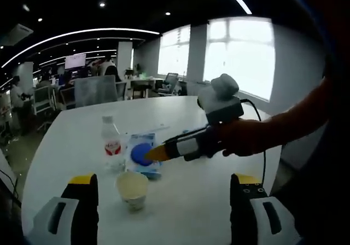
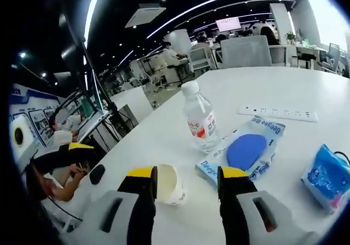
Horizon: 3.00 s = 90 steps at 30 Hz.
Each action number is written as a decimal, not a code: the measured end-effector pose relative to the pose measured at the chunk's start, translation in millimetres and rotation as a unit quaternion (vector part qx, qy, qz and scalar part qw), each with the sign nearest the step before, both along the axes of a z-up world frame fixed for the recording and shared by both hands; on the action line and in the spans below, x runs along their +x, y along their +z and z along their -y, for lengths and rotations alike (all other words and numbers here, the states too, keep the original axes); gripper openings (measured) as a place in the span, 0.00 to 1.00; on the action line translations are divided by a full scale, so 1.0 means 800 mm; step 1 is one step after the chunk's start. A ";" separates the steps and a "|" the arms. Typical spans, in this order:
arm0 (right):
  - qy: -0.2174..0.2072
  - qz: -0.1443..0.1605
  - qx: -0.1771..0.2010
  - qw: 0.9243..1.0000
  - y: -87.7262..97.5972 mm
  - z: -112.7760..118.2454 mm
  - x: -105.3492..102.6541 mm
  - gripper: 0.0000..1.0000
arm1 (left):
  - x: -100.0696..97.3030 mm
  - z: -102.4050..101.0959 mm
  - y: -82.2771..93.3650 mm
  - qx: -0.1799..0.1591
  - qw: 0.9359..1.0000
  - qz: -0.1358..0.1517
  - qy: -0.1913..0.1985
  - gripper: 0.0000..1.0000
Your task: Arrange the tabletop items into an orderly group along one side of the table until the central work area is clear of visible clutter.
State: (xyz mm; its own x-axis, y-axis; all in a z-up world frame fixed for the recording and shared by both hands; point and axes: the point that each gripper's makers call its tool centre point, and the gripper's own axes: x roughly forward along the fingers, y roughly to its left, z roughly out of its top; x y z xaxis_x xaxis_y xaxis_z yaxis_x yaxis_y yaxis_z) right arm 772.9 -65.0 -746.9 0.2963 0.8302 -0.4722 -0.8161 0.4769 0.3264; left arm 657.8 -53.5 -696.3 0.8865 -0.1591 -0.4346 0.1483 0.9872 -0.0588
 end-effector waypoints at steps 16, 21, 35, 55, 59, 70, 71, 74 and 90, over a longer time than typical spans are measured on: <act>-0.059 0.037 0.020 0.997 0.025 0.090 0.022 0.62 | 0.038 0.030 0.002 0.000 0.999 0.005 -0.037 1.00; -0.076 0.049 0.023 0.996 0.033 0.120 0.027 0.68 | 0.050 0.039 0.006 -0.004 0.999 0.011 -0.049 1.00; -0.116 0.114 -0.001 0.987 0.046 0.198 0.036 0.84 | 0.086 0.058 0.003 0.004 0.997 0.009 -0.072 1.00; -0.167 0.131 -0.042 0.976 0.043 0.313 0.058 1.00 | 0.133 0.115 -0.006 -0.005 0.993 0.006 -0.121 1.00; -0.178 0.132 -0.041 0.974 0.046 0.324 0.061 0.99 | 0.144 0.123 -0.004 -0.004 0.991 0.008 -0.130 1.00; -0.190 0.133 -0.043 0.972 0.050 0.333 0.082 0.99 | 0.181 0.141 -0.003 -0.009 0.989 0.011 -0.146 1.00; -0.193 0.131 -0.042 0.972 0.050 0.335 0.085 0.99 | 0.184 0.143 -0.004 -0.011 0.989 0.009 -0.147 1.00; -0.197 0.127 -0.043 0.971 0.047 0.339 0.091 0.96 | 0.191 0.148 -0.006 -0.013 0.989 0.008 -0.150 1.00; -0.183 0.098 -0.067 0.976 0.026 0.351 0.138 0.73 | 0.241 0.181 -0.011 -0.027 0.983 0.003 -0.182 0.89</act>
